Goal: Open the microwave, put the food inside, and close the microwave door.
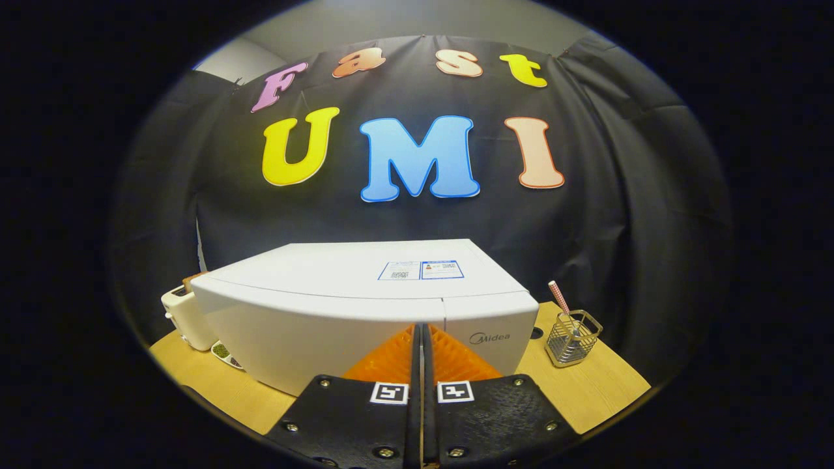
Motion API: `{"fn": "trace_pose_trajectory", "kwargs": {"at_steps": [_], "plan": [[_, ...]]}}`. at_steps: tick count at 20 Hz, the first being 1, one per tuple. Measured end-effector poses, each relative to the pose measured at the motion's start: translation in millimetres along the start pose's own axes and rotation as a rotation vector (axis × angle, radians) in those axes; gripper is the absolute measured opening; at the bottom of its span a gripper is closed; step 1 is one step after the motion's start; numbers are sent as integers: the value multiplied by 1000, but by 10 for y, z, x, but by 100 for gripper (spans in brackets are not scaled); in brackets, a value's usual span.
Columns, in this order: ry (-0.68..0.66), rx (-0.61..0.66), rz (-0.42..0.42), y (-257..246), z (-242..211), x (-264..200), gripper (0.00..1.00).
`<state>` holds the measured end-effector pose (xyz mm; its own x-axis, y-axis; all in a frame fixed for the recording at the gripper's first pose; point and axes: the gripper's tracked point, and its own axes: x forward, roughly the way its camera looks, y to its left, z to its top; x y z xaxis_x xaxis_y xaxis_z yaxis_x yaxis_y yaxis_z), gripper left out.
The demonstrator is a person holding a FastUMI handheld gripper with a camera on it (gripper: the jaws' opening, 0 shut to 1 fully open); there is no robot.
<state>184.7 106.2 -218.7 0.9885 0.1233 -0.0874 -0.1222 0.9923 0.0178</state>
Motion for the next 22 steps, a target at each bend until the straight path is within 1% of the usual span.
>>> {"fn": "trace_pose_trajectory", "kwargs": {"at_steps": [1,2,3,4,5,6,7,9,11,14,16,19,22], "plan": [[4,45,16,9,45,-29,2],[2,77,-3,-46,100,-51,8],[-3,80,-26,-108,183,-100,34],[-13,66,-30,-140,267,-164,44],[-21,45,-41,-154,364,-242,66],[-31,31,-56,-168,477,-320,79],[-57,29,-61,-167,659,-429,96],[-112,22,-80,-187,1066,-671,96],[-160,14,-63,-119,1476,-906,95],[-185,9,-51,-84,1954,-1215,95],[-195,9,-64,-121,2199,-1379,95],[-210,8,-46,-63,2489,-1601,95],[-218,-13,-44,-53,2649,-1757,95]]}}
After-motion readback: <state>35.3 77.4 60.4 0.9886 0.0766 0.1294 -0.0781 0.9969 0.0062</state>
